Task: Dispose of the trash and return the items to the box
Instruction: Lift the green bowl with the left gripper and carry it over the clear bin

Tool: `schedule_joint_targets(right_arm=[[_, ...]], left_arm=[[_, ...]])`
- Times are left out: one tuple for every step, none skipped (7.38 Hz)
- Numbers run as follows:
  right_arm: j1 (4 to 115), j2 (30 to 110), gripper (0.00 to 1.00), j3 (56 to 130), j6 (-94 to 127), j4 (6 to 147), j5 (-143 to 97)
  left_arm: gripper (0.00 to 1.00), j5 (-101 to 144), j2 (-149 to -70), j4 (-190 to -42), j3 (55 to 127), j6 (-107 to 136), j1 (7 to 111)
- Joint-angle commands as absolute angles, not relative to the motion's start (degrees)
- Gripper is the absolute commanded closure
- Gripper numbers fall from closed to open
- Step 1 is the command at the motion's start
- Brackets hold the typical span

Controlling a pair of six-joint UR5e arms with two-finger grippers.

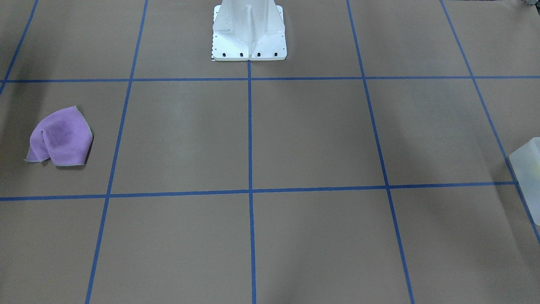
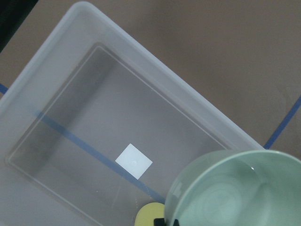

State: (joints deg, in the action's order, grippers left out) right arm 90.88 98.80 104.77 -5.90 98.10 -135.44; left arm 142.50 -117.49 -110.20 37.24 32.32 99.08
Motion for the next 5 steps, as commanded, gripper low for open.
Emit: schedule_joint_targets(right_arm=[[90.88,98.61,0.0,104.94,-5.89,98.09,-135.53],[90.88,98.53,0.0,105.03,-5.89,98.09,-135.44],[90.88,98.53,0.0,105.12,-5.89,98.09,-135.53],[90.79,98.53,0.0,105.73,-5.8,98.09,-135.61],[90.79,98.53,0.0,106.08,-5.8,98.09,-135.62]], left_arm=[[1.0,138.9,-117.51,-118.97,32.71,38.55,99.05],[1.0,137.74,-117.6,-120.31,32.61,43.54,98.79],[1.0,135.81,-117.86,-122.41,32.61,48.29,98.53],[1.0,135.1,-117.77,-124.08,32.52,50.43,97.31],[1.0,133.17,-117.77,-124.45,32.61,50.45,95.55]])
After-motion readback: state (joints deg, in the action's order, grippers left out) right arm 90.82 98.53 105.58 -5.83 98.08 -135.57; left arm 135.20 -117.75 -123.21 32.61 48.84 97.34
